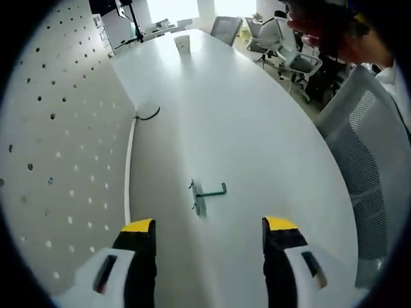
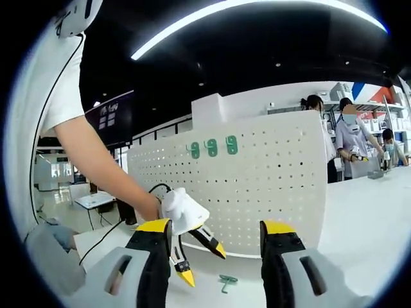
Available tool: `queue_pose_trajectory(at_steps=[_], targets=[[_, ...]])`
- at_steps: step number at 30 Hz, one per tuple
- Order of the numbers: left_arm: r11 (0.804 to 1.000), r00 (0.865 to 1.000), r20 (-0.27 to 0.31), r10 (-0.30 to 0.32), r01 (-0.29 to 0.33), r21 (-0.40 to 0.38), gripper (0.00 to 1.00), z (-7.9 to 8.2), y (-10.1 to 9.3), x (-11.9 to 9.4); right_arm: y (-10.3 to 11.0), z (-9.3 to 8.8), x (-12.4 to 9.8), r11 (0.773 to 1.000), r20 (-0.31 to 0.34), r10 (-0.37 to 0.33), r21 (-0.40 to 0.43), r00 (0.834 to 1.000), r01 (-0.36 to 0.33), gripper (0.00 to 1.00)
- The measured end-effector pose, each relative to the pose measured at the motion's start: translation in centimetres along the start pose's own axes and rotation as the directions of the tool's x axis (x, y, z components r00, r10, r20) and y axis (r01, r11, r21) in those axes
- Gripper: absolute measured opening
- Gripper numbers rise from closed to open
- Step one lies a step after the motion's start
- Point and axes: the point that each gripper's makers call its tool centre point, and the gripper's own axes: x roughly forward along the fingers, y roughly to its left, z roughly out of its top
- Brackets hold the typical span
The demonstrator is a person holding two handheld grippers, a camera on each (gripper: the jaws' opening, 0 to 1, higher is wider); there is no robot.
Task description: Insert the hook assembly into the mounting plate slot until the hook locks in place.
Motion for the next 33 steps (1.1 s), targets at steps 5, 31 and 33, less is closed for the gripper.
queue_pose_trajectory(at_steps=[5,31,33], targets=[[0.999,0.999,-0.035,-0.028,0.029,0.017,0.69,-0.3,-0.3,0.9,-0.3,-0.1,-0.2,1.0,-0.002,-0.01,0.002,1.0,0.01,0.54],[0.994,0.991,-0.088,-0.101,0.103,0.02,0.68,-0.6,-0.9,3.3,-0.5,-0.5,-0.7,0.999,-0.025,-0.032,-0.033,0.999,0.031,0.51],[0.994,0.992,-0.079,-0.103,0.105,0.023,0.68,-0.5,-0.9,3.2,-0.6,-0.4,-0.8,0.998,-0.022,-0.044,-0.049,0.999,0.042,0.51]])
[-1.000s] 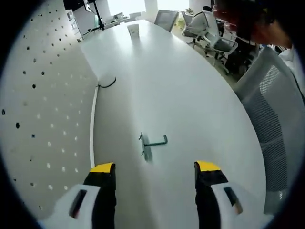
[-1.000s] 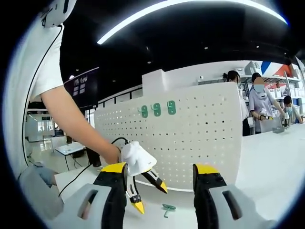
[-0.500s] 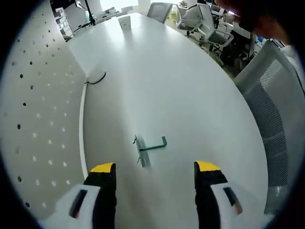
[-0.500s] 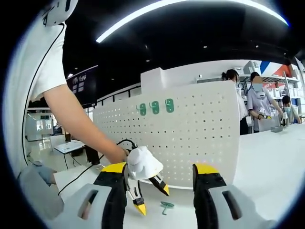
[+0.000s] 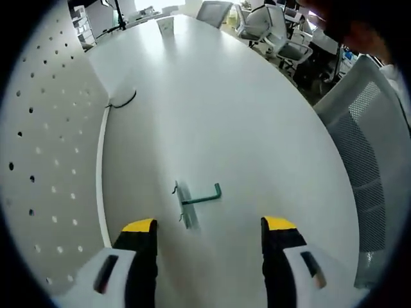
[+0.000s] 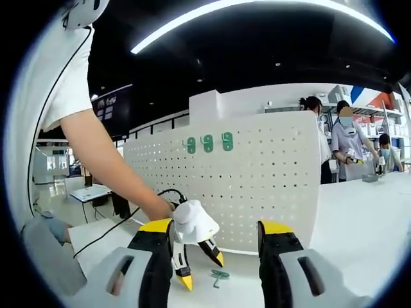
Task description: Insert the hook assembly into the mounting plate slot until the hook locks in place.
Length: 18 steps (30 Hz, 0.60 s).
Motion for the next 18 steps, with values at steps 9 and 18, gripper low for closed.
queue_pose_trajectory(at_steps=[9,18], targets=[[1.0,1.0,0.004,0.008,-0.008,-0.015,0.62,0.1,0.3,-0.1,-0.4,-0.1,-0.2,1.0,0.001,-0.01,0.002,1.0,0.01,0.5],[0.994,0.998,0.008,0.054,-0.053,-0.1,0.47,0.3,1.4,-0.2,-0.1,-0.6,-0.1,1.0,-0.017,-0.004,0.019,1.0,0.004,0.46]])
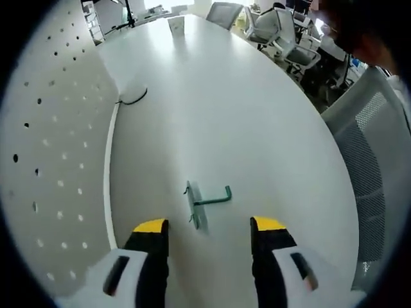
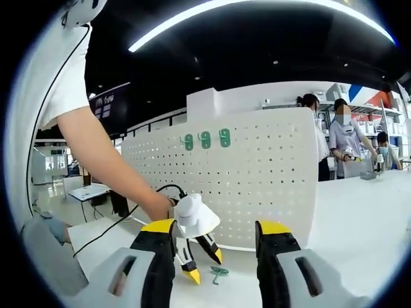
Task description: Insert the hook assembly into the mounting plate slot until the hook locks in place.
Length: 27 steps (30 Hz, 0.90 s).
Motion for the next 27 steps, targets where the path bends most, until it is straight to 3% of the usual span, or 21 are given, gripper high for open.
queue_pose_trajectory(at_steps=[9,18,27], targets=[[0.999,1.0,0.009,0.024,-0.023,-0.03,0.28,0.24,0.52,-0.02,-0.32,-0.19,-0.09,1.0,-0.002,-0.006,0.009,1.0,0.006,0.42],[0.996,0.998,0.022,0.059,-0.058,-0.075,0.17,0.52,0.9,0.09,-0.36,-0.4,-0.11,1.0,-0.012,-0.006,0.008,1.0,0.006,0.38],[0.996,0.996,-0.013,0.093,-0.093,-0.007,0.05,0.69,0.73,0.32,-0.55,-0.39,-0.14,1.0,-0.013,-0.01,0.008,1.0,0.011,0.34]])
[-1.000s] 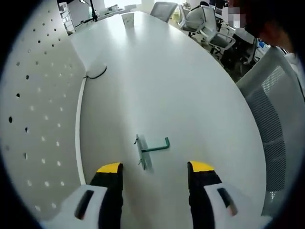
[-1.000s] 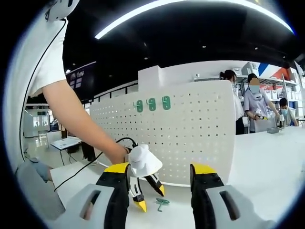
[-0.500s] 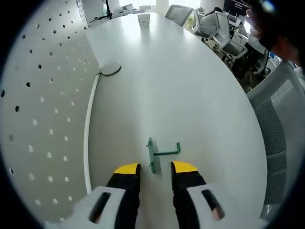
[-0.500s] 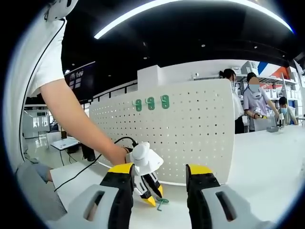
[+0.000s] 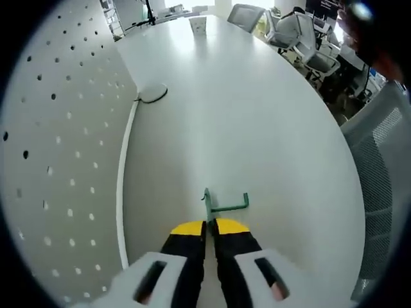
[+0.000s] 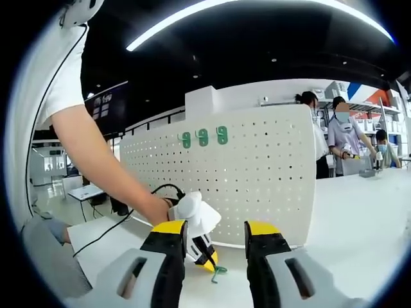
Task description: Insert the hook assembly into the mounting plate slot until the hook locks in place.
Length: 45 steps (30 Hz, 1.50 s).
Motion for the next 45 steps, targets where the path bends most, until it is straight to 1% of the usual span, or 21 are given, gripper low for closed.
queue_pose_trajectory(at_steps=[4,8,9,18,25,30,31,33,35,41,44,45], targets=[[1.0,1.0,-0.003,0.003,-0.003,-0.009,0.04,-0.1,0.1,0.0,0.0,0.1,0.0,1.0,0.004,-0.001,0.003,1.0,0.001,0.33],[1.0,1.0,-0.005,0.01,-0.01,0.0,0.03,-0.1,0.1,-0.1,0.1,0.1,0.1,1.0,0.007,0.0,0.004,1.0,0.0,0.33],[1.0,1.0,-0.003,0.01,-0.01,0.015,0.03,-0.1,0.0,-0.1,0.1,0.1,0.1,1.0,0.006,-0.001,0.003,1.0,0.001,0.33],[0.999,1.0,0.008,0.016,-0.016,0.033,0.02,-0.1,0.1,-0.1,0.1,0.2,0.1,1.0,0.008,0.001,0.005,1.0,-0.001,0.33],[1.0,1.0,0.018,0.02,-0.021,0.019,0.02,0.0,0.1,-0.1,0.1,0.2,0.1,1.0,0.01,0.0,0.008,1.0,-0.001,0.33],[0.999,1.0,0.02,0.022,-0.023,0.028,0.02,0.0,0.0,-0.1,0.0,0.2,0.0,1.0,0.011,-0.002,0.012,1.0,0.002,0.34],[0.999,0.999,0.034,0.021,-0.022,0.038,0.02,0.1,0.0,-0.1,0.0,0.2,0.0,1.0,0.01,-0.004,0.013,1.0,0.004,0.34],[0.999,0.999,0.034,0.026,-0.027,0.045,0.02,0.0,-0.1,-0.1,0.0,0.2,0.0,1.0,0.009,-0.004,0.013,1.0,0.004,0.34],[0.998,0.998,0.051,0.033,-0.036,0.058,0.02,0.2,0.0,-0.3,0.0,0.2,0.0,1.0,0.01,-0.004,0.012,1.0,0.004,0.34],[0.998,0.994,0.104,0.046,-0.049,0.025,0.02,1.1,0.5,-1.2,0.1,0.3,0.2,1.0,0.013,0.0,0.008,1.0,0.0,0.36],[0.998,0.989,0.133,0.059,-0.061,0.008,0.02,1.6,0.8,-1.8,0.2,0.4,0.2,1.0,0.014,0.004,0.007,1.0,-0.004,0.37],[0.998,0.986,0.154,0.065,-0.066,0.0,0.02,1.9,0.9,-2.2,0.3,0.4,0.2,1.0,0.016,0.006,0.007,1.0,-0.006,0.38]])
